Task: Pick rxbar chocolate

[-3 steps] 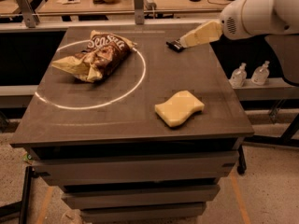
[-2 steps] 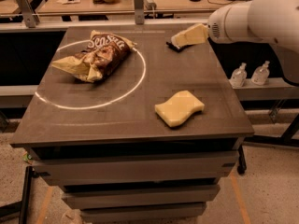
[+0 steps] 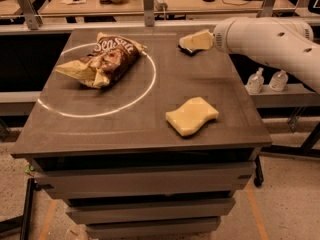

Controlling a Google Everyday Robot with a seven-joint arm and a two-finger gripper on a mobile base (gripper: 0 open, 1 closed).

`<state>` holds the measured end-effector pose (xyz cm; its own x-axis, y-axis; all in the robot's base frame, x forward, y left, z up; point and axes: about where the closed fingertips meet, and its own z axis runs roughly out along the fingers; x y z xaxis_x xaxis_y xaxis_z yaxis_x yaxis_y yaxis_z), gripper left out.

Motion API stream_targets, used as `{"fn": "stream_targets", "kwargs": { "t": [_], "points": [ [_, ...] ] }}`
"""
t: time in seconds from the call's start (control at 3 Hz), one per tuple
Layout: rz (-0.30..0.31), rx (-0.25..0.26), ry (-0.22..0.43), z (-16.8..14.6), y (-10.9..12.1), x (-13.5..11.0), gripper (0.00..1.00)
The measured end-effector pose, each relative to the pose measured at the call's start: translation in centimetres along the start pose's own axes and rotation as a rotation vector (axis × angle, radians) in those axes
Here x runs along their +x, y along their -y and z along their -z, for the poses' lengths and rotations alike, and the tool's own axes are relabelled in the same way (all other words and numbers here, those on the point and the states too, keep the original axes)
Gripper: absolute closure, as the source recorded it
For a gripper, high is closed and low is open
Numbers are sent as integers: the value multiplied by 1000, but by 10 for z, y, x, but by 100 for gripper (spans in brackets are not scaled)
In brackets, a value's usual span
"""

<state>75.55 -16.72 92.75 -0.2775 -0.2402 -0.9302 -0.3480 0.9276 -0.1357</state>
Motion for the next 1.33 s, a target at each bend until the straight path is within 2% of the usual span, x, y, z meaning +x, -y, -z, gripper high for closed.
{"fn": "stream_targets", "kwargs": {
  "t": [0.33,0.67,1.0,1.33],
  "points": [
    [-9,-10,-1,-21,0,7,0],
    [-15,-63,-29,-41,-2,16,0],
    [10,-128,-75,-60,2,24,0],
    [42,-156,-98,-74,15,29,0]
  ]
}}
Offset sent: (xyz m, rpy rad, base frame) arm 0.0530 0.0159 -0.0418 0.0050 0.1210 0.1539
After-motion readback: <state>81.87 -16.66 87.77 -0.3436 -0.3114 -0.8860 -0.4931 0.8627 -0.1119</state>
